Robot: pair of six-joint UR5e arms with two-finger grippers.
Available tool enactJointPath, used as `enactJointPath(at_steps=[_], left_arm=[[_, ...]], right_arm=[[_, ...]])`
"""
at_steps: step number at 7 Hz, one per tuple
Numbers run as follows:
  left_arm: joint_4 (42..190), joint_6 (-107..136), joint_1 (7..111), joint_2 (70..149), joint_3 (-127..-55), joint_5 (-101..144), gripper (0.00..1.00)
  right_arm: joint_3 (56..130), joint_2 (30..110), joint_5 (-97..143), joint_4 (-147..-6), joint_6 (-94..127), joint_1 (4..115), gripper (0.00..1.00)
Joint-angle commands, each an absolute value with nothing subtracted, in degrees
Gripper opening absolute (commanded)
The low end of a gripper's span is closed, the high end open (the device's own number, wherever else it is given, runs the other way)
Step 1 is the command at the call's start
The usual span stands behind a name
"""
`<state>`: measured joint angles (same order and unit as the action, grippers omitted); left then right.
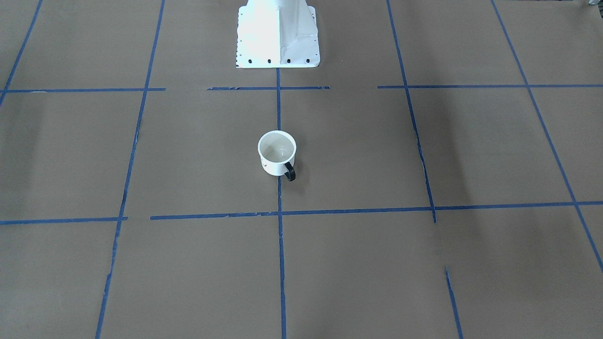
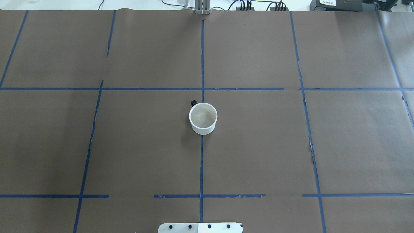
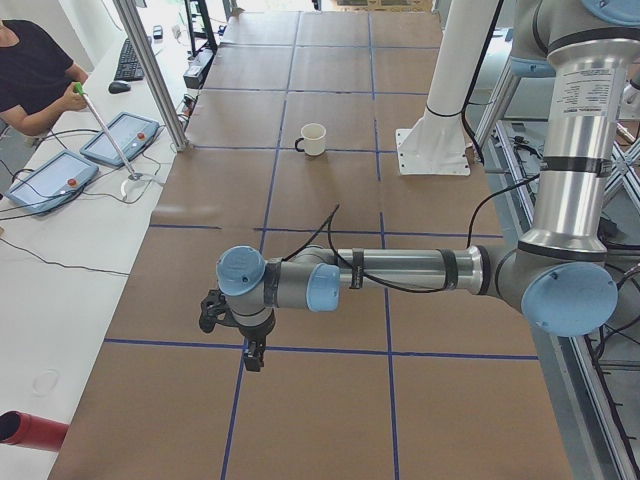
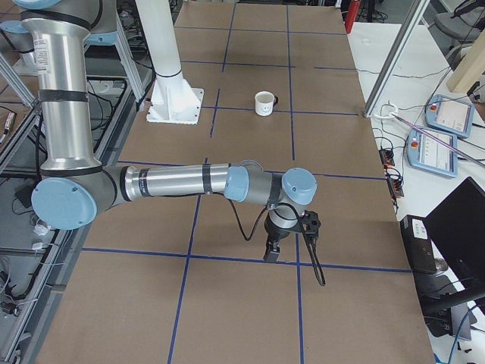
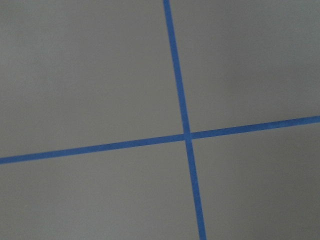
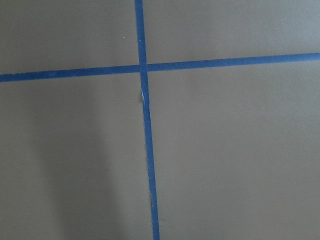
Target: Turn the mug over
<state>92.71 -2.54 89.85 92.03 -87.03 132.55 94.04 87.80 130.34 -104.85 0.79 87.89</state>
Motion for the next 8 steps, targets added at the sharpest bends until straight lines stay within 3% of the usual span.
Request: enactJointPath(at_steps=[1,8], left_arm=[[91.58,-2.55,90.18,87.90,-92.01,132.54,1.00],[89.21,-2.46,90.35,88.77,-92.20,132.54,1.00]], right_arm=[[94.04,87.80,130.34,-104.85,0.79,87.89,1.00],[94.04,87.80,130.34,-104.85,0.79,87.89,1.00]])
